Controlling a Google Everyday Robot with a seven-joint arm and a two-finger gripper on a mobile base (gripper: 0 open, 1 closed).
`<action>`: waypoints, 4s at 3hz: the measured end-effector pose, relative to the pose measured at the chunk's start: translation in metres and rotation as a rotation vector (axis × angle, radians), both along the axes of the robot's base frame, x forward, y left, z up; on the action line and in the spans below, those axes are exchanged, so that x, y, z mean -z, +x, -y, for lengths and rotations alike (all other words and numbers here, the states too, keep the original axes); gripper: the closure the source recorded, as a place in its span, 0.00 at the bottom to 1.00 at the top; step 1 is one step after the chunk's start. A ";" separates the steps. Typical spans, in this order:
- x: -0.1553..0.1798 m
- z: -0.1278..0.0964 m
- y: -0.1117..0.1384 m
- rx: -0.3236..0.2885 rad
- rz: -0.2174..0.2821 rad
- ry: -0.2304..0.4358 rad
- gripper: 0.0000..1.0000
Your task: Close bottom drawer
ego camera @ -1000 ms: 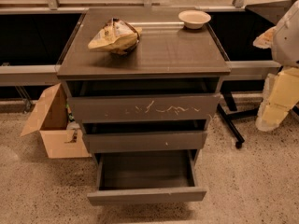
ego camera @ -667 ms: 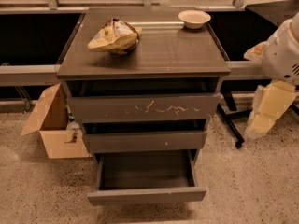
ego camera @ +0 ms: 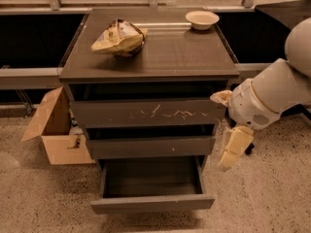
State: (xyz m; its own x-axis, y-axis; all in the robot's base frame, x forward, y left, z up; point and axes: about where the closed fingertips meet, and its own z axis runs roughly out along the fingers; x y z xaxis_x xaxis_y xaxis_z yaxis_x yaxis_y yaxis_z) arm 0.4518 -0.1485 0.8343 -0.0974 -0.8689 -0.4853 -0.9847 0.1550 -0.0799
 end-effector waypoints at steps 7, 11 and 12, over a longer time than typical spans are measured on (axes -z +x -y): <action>0.289 -0.073 -0.024 -0.306 -0.279 0.107 0.00; 0.503 -0.131 -0.051 -0.476 -0.453 0.160 0.00; 0.550 -0.135 -0.064 -0.460 -0.524 0.173 0.23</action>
Offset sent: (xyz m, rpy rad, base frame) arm 0.0023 0.0106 -0.0394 0.0331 0.0731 0.0650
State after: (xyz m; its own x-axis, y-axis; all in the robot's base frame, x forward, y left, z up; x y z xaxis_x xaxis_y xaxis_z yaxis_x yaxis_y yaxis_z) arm 0.3878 -0.0131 0.2842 0.0022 -0.7928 -0.6094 -0.8556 -0.3170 0.4093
